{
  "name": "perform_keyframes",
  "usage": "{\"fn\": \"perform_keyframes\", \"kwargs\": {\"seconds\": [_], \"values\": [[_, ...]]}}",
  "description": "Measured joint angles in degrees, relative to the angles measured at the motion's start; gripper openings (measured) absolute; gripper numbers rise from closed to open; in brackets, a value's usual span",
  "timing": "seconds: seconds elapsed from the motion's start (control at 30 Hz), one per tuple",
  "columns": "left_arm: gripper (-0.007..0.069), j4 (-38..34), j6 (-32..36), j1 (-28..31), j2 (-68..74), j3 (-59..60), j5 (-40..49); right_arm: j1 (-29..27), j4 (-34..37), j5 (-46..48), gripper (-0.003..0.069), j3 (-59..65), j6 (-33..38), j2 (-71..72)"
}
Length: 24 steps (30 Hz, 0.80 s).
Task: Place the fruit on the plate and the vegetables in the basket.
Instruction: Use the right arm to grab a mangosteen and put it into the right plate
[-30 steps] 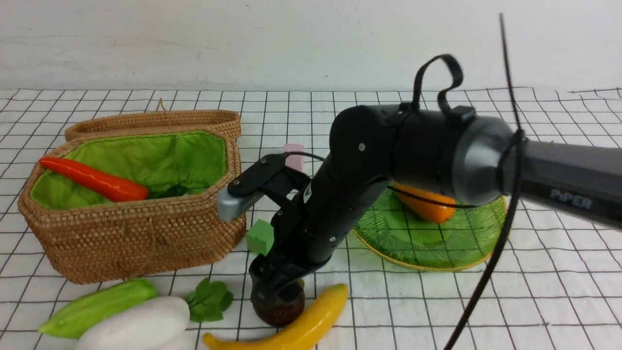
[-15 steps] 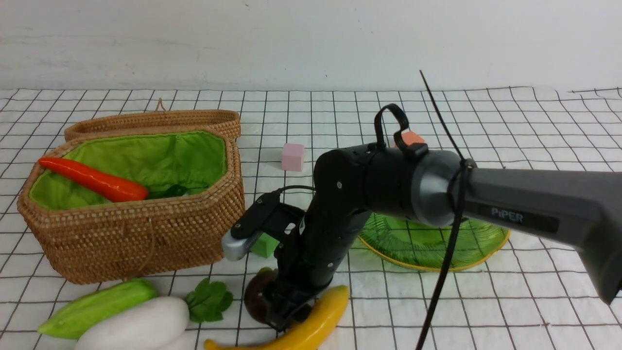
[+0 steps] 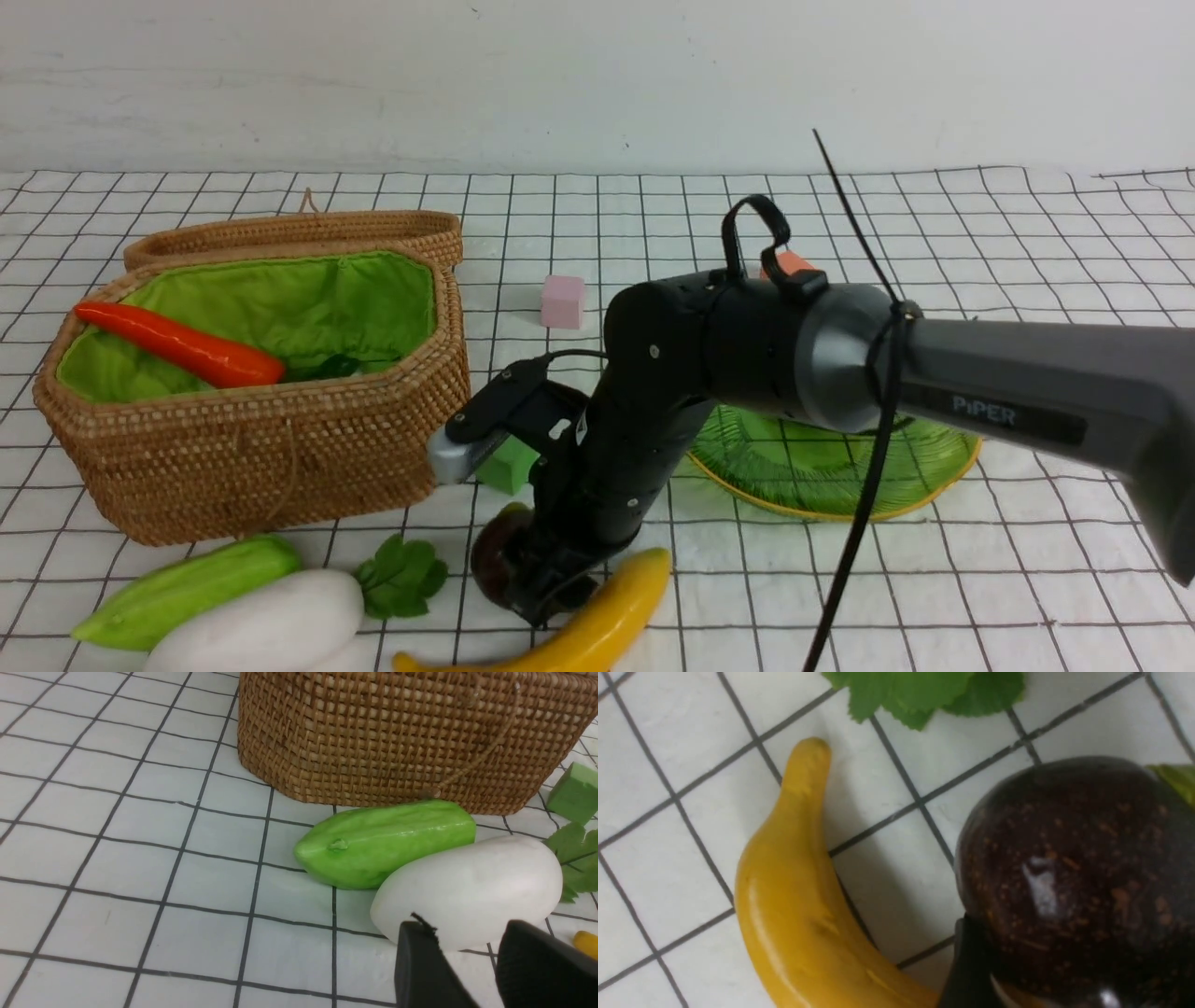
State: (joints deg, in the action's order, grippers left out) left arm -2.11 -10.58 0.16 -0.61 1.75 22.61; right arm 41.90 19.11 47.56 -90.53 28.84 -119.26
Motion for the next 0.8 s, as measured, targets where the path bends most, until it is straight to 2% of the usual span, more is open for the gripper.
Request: {"fn": "perform_keyframes", "kwargs": {"seconds": [0.23, 0.5, 0.63, 0.8], "values": [[0.0239, 0.0, 0.0, 0.0, 0.0, 0.0, 0.0, -2.2, -1.4, -1.0, 0.0482, 0.0, -0.6, 4.6], [0.0239, 0.0, 0.0, 0.0, 0.0, 0.0, 0.0, -14.8, -1.0, -1.4, 0.0482, 0.0, -3.1, 7.8], [0.0239, 0.0, 0.0, 0.0, 0.0, 0.0, 0.0, -22.3, -0.2, -3.0, 0.0482, 0.0, -8.7, 6.8], [0.0238, 0.0, 0.0, 0.0, 0.0, 0.0, 0.0, -24.1, 1.9, -3.1, 0.0482, 0.0, -9.2, 5.9]]}}
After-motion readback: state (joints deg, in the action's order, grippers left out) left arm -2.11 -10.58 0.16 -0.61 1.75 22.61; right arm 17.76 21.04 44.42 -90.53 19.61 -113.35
